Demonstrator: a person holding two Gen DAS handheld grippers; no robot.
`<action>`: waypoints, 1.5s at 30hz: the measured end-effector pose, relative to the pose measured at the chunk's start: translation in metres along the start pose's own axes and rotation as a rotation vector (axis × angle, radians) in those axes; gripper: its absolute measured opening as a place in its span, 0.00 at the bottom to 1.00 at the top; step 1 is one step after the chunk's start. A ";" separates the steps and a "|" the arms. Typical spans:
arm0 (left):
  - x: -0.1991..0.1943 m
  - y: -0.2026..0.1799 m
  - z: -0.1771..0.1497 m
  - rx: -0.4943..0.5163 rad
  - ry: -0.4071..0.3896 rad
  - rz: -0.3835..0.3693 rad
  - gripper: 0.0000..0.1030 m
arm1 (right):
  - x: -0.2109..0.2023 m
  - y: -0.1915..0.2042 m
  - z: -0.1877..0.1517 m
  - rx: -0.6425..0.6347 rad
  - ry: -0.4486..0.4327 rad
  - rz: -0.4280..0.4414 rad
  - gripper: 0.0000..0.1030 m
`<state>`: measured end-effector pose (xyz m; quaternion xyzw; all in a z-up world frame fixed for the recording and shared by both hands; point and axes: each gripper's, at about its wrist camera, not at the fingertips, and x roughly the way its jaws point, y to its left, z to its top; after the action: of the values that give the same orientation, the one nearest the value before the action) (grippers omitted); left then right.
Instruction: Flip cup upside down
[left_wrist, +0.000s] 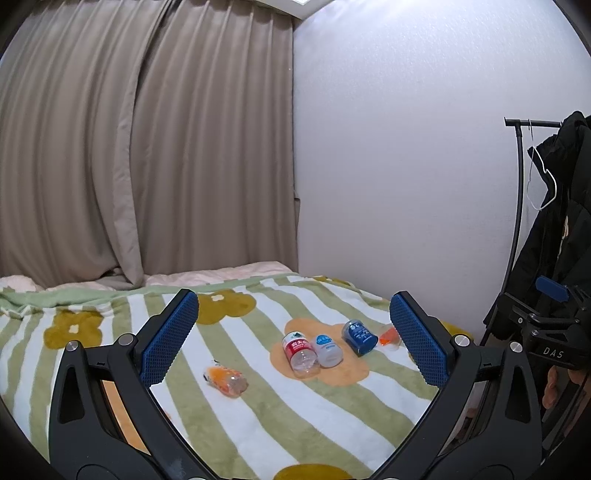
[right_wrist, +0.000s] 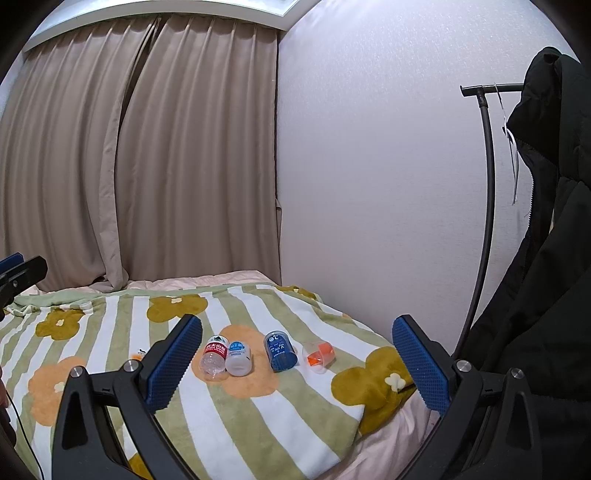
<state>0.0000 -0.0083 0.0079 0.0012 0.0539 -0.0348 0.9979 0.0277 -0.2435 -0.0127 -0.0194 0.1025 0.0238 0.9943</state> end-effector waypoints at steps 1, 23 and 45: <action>0.000 0.000 0.000 -0.001 0.001 -0.002 1.00 | -0.001 0.002 0.000 0.000 0.000 -0.001 1.00; 0.129 0.016 0.048 0.059 0.218 -0.100 1.00 | 0.037 -0.004 0.000 0.006 0.045 0.099 1.00; 0.464 0.029 -0.165 -0.207 1.152 -0.157 0.98 | 0.181 0.044 -0.079 -0.014 0.244 0.308 1.00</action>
<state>0.4441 -0.0109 -0.2062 -0.0813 0.5901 -0.0969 0.7973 0.1858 -0.1948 -0.1289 -0.0130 0.2240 0.1740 0.9588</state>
